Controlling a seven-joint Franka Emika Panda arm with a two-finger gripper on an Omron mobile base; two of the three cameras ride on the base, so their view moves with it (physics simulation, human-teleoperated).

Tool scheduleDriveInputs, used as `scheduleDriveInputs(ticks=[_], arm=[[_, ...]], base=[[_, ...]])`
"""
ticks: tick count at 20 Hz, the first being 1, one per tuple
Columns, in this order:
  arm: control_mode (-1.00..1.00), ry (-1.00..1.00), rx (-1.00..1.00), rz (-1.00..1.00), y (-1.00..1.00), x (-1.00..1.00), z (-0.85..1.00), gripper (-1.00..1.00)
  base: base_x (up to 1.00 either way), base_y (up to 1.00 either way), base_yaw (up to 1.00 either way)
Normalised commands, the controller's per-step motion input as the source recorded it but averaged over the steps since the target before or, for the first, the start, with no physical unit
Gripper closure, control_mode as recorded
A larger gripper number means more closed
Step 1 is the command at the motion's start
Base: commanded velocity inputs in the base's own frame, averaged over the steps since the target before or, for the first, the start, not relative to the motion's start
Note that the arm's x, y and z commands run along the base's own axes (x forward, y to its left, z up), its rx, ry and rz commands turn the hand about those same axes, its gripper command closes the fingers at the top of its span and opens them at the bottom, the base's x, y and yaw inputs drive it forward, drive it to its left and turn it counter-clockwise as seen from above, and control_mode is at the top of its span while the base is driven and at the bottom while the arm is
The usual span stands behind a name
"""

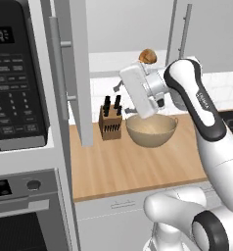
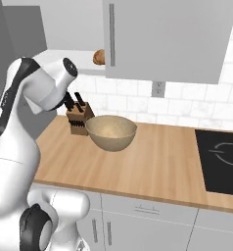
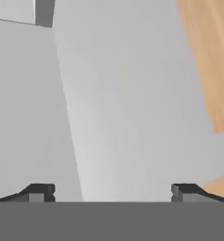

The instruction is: Open the cabinet, pick up the bread from the cabinet and place it in the basket. Then move the basket to the dining counter.

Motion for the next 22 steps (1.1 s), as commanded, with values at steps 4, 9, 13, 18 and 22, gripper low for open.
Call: scheduleDriveInputs(ticks=[4, 9, 13, 18, 22], arm=[[-1.0, -0.3, -0.46, 0.0, -0.49, 0.39, -0.79, -1.0], [-1.0, -0.41, -0.65, 0.0, -0.56, 0.27, -0.82, -1.0], [-1.0, -0.12, -0.63, -0.02, -0.61, 0.19, -0.29, -1.0], [-1.0, -0.05, -0.45, -0.1, -0.62, 0.01, 0.24, -1.0], [-1.0, -0.2, -0.24, -0.26, -0.55, 0.11, 0.7, -1.0]], base=[[0.0, 0.0, 0.0], [0.0, 0.0, 0.0], [0.0, 0.0, 0.0], [0.0, 0.0, 0.0], [0.0, 0.0, 0.0]])
